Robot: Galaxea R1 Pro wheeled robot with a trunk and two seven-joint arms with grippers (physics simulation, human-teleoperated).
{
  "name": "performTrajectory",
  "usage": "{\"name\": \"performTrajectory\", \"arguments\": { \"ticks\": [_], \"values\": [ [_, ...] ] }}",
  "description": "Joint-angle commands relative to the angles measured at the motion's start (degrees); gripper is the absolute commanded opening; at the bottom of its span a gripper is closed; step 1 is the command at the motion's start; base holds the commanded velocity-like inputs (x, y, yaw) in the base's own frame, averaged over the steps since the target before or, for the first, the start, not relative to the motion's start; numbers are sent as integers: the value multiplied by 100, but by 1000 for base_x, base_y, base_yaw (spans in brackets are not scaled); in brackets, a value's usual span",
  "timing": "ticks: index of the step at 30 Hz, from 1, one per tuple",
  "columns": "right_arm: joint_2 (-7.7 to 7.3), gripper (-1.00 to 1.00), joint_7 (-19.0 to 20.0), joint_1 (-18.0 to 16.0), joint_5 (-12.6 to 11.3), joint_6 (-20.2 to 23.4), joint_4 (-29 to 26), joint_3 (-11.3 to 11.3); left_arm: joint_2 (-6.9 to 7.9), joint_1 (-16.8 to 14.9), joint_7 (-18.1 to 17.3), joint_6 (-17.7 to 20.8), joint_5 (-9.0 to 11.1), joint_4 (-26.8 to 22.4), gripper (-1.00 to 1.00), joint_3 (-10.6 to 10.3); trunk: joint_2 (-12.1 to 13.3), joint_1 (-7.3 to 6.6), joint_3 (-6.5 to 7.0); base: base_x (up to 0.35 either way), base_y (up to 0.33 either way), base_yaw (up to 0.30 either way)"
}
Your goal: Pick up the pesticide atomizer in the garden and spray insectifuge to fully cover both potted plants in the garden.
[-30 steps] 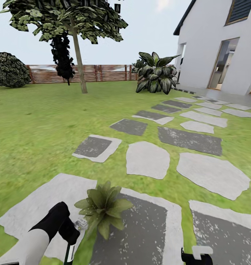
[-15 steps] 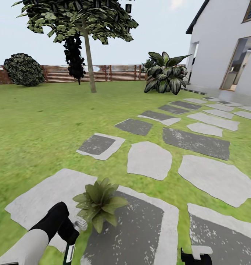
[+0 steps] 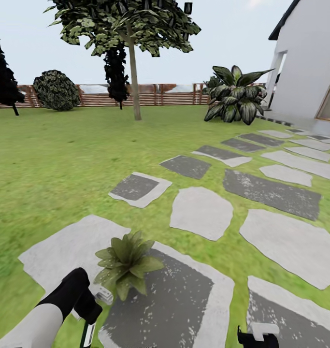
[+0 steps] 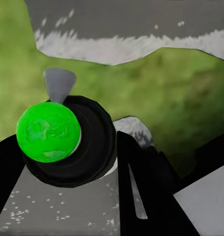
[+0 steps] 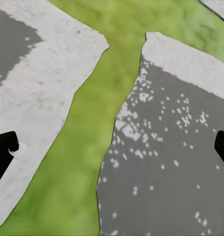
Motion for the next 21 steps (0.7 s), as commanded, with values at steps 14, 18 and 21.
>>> {"name": "performTrajectory", "arguments": {
  "ticks": [14,18,21],
  "values": [
    [0,100,-19,-3,61,-14,8,-41,139,-14,491,81,26,-13,-100,70,-2,-1,-5,36,-212,154],
    [0,100,-18,-3,63,-14,9,-41,98,-108,489,153,35,-18,-100,64,-2,-1,-5,4,-3,277],
    [0,100,-19,-2,63,-14,9,-41,58,-434,462,636,49,-22,-100,62,-2,-1,-5,0,0,278]
  ]
}}
